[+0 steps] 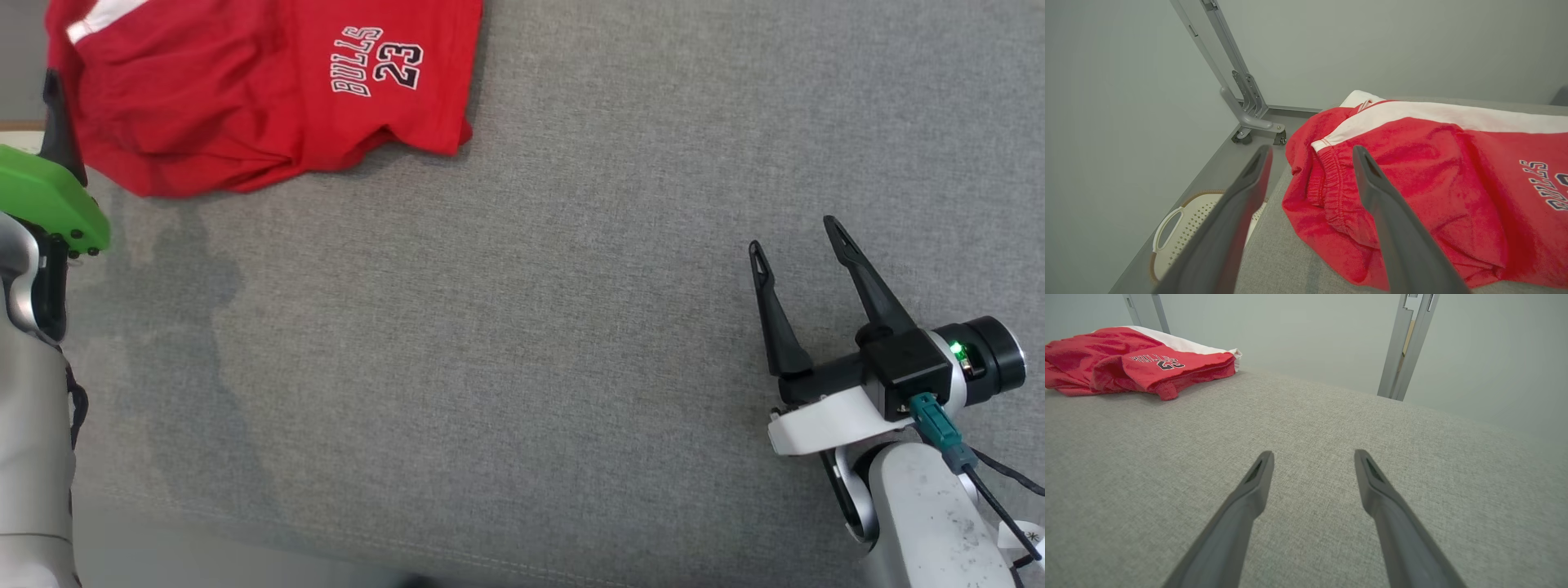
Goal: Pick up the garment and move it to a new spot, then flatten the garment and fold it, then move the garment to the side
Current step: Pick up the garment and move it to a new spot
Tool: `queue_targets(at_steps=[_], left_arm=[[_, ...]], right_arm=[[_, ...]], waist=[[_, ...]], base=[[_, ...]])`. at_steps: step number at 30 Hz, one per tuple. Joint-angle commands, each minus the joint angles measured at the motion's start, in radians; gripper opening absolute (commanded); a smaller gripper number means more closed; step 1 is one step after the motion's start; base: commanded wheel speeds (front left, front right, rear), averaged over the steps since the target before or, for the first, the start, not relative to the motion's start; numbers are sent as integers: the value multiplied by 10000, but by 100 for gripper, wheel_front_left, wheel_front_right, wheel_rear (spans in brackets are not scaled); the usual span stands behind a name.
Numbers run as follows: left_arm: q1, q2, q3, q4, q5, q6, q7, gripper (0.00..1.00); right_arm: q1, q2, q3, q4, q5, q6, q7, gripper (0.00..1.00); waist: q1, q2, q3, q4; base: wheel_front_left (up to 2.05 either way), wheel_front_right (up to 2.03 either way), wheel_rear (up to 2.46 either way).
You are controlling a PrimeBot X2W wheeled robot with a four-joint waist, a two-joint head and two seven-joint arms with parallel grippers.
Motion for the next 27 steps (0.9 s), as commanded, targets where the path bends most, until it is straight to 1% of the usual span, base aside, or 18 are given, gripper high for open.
queue_targets(at_steps=[1,4,8,15,16,18,19,20,21,27], left_arm=[[-210,-25,30,417,-217,-67,87,100],[-393,-78,53,1266,-476,-122,113,100],[-563,10,9,2058,-752,-172,-28,100],[-825,141,-228,2788,-1065,-232,-250,100],[-867,159,-295,2877,-1114,-237,-287,99],[-934,169,-450,2922,-1192,-243,-378,46],[-939,186,-543,2914,-1238,-245,-422,32],[-930,239,-666,2905,-1312,-245,-473,6],[-930,314,-735,2894,-1370,-246,-525,0],[-958,785,-1176,2841,-1550,-247,-794,0]], right_arm=[[-143,-36,12,-121,-105,-3,-32,100],[-82,-48,7,-276,-135,-3,-32,100],[-33,-32,-29,-358,-173,-3,-32,100],[-124,44,18,-307,-69,-3,-32,100],[-132,55,30,-291,-41,-3,-32,100],[-163,75,34,-282,1,-3,-32,100],[-177,78,33,-276,8,-3,-32,100],[-183,85,28,-257,22,-3,-32,100],[-181,97,21,-240,44,-3,-32,100],[-180,157,70,-49,244,-3,-32,100]], waist=[[-1,0,739,-403],[-1,0,857,-446],[-1,0,916,-510],[-1,0,882,-628],[-1,0,864,-651],[-1,0,800,-697],[-1,0,757,-718],[-1,0,683,-742],[-1,0,621,-758],[-1,0,-71,-904]], base=[[0,0,0],[0,0,0],[0,0,0],[0,0,0],[0,0,0],[0,0,0],[0,0,0],[0,0,0],[0,0,0],[0,0,0]])
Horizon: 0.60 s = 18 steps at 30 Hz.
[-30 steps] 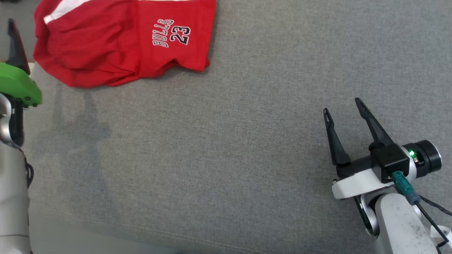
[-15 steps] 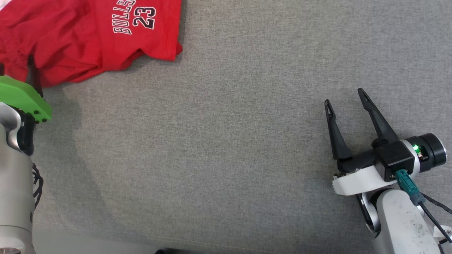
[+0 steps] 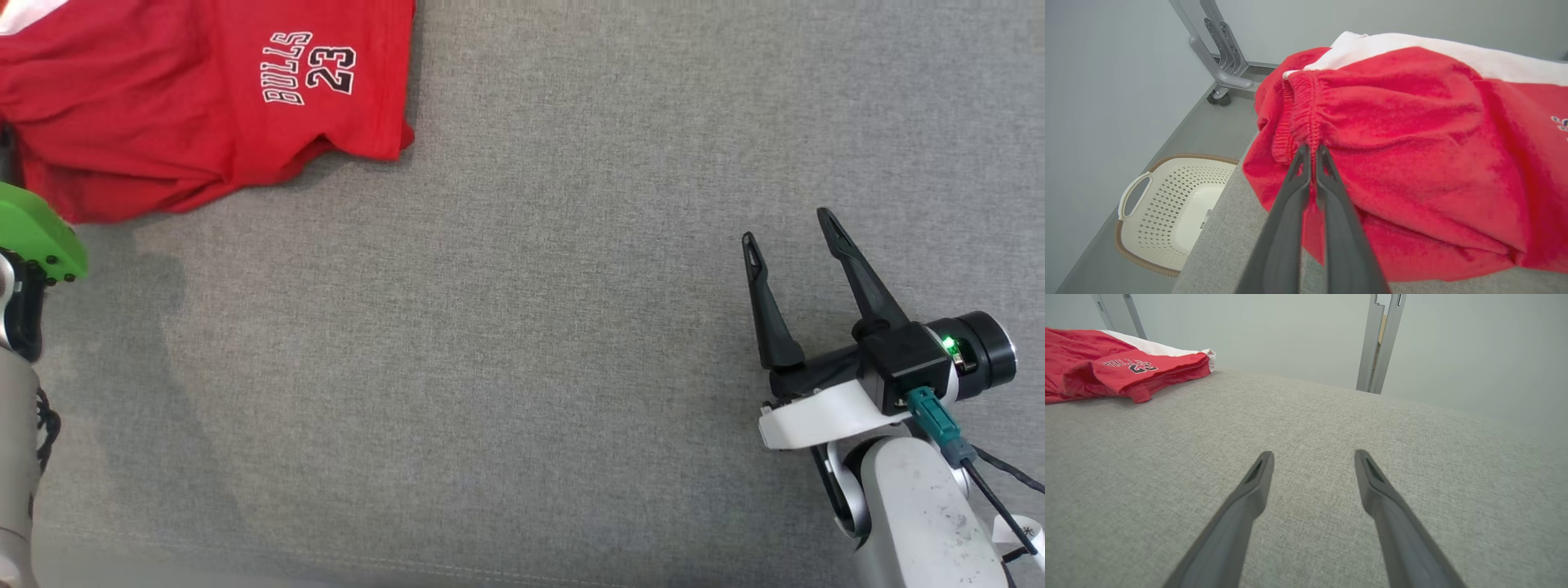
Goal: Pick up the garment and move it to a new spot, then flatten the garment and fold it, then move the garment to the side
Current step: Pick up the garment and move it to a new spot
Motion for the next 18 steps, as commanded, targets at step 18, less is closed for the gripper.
queue_targets(at_steps=[18], left_arm=[[-684,1209,-2093,-2229,24,-23,338,0]], right_arm=[[641,27,-315,546,1794,-3,-32,100]], waist=[[0,0,-3362,-1674]], base=[[0,0,0]])
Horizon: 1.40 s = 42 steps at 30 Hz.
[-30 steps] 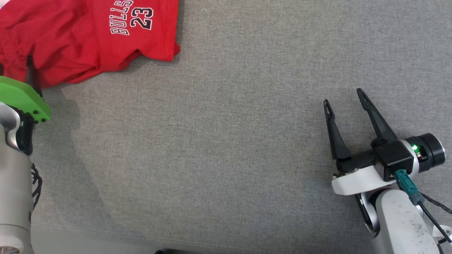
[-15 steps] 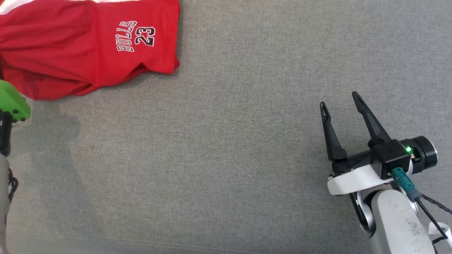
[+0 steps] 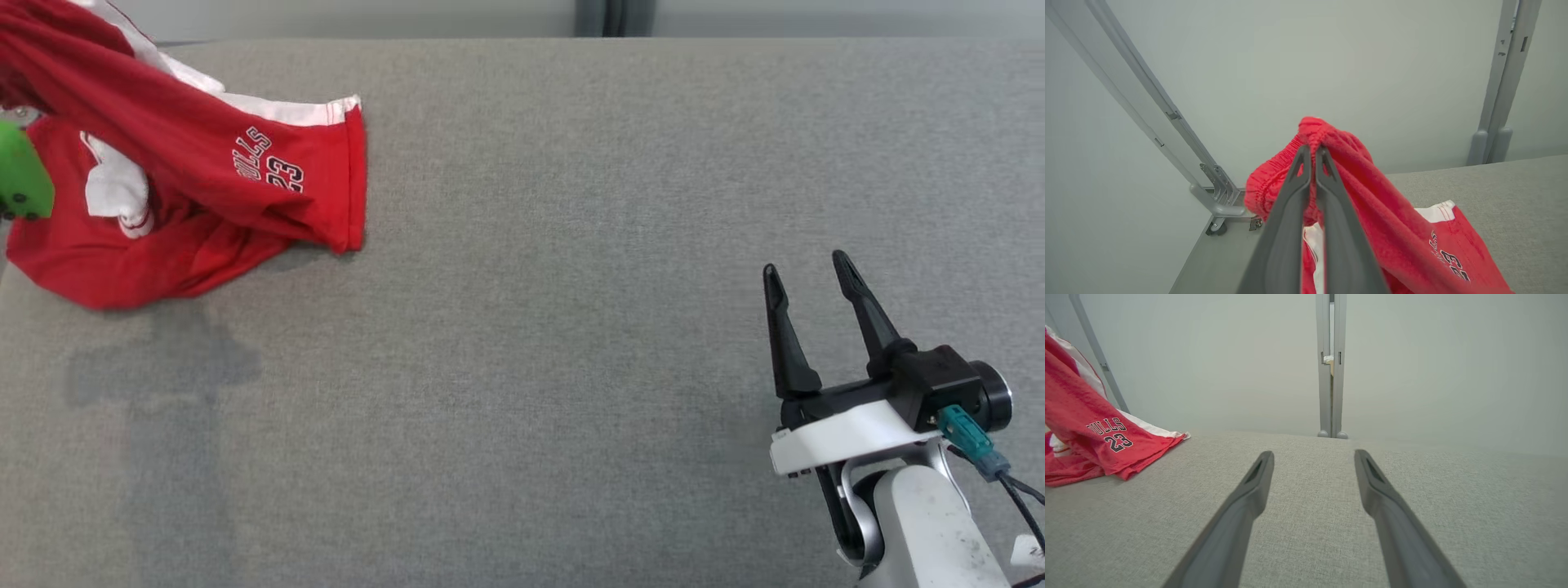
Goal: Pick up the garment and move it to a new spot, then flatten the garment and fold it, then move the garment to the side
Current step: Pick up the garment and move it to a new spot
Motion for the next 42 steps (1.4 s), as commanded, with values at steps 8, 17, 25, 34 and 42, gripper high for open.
queue_targets(at_steps=[8,17,25,34,42], left_arm=[[-804,-683,-1226,-1833,-378,-12,494,0],[-1494,-2163,-1638,-3107,-888,24,19,0],[263,-3225,-1791,-2851,-1535,135,-945,0],[3317,-3676,-1741,-1604,-1925,338,-2031,0],[5631,-3585,-493,-2529,-1534,560,-2171,0]], right_arm=[[496,-4,-293,115,384,-3,-32,100],[349,-2,-537,23,531,-3,-31,100],[187,-3,-690,-57,685,-3,-31,100],[23,-3,-651,-55,708,-3,-31,100],[180,-6,-683,40,485,-3,-31,100]], waist=[[0,0,-1224,-2064],[0,0,-900,-3073],[0,0,-316,-3235],[0,0,0,-2960],[0,0,-64,-2522]], base=[[0,0,0],[0,0,0],[0,0,0],[0,0,0],[0,0,0]])
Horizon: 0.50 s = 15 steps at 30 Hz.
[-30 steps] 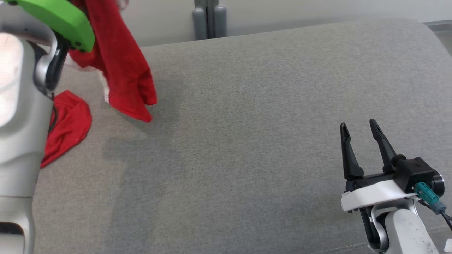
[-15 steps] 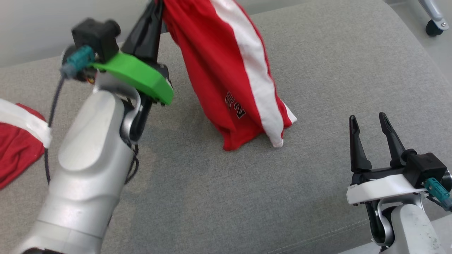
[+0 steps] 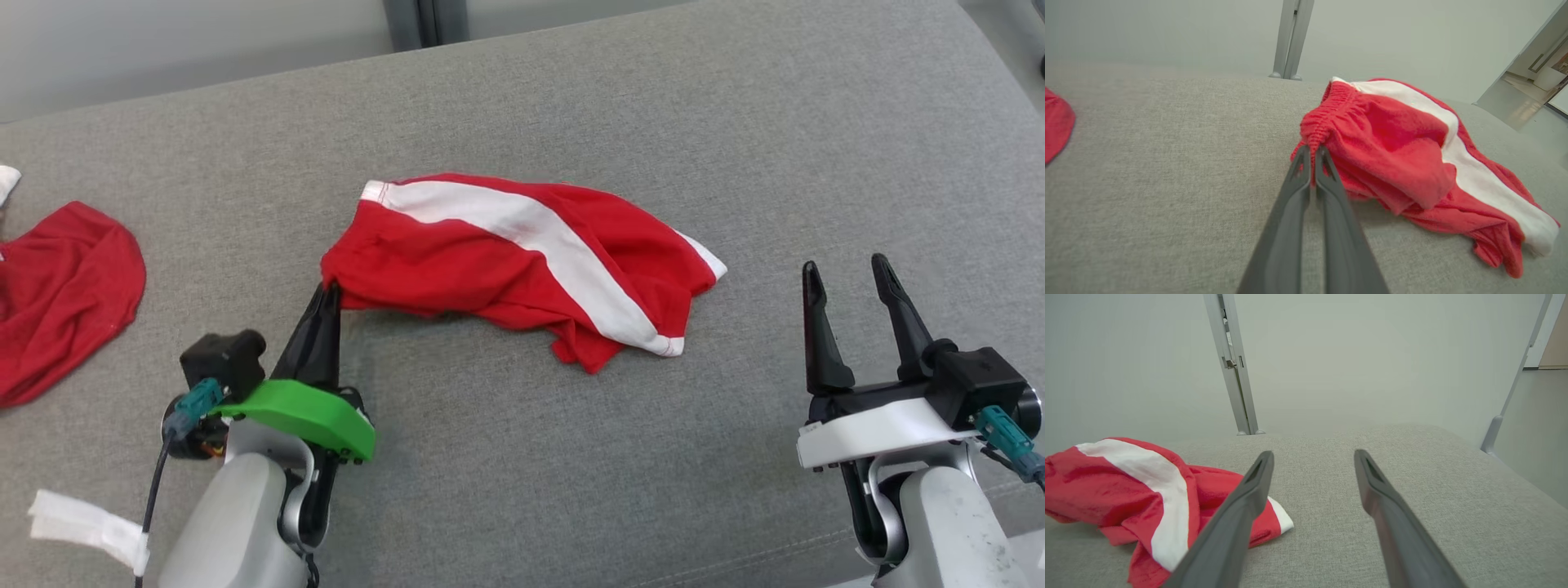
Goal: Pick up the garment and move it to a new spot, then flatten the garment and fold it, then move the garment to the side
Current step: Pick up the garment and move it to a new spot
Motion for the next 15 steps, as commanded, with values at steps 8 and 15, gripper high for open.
queue_targets(at_steps=[8,15], left_arm=[[1502,-533,959,-223,525,-33,-36,0],[2148,-872,1602,238,864,-166,-37,19]], right_arm=[[123,-13,174,158,-155,-3,-31,100],[190,-13,333,362,-168,-3,-31,100]], waist=[[0,-1,-223,353],[0,-1,-435,362]], base=[[0,0,0],[0,0,0]])
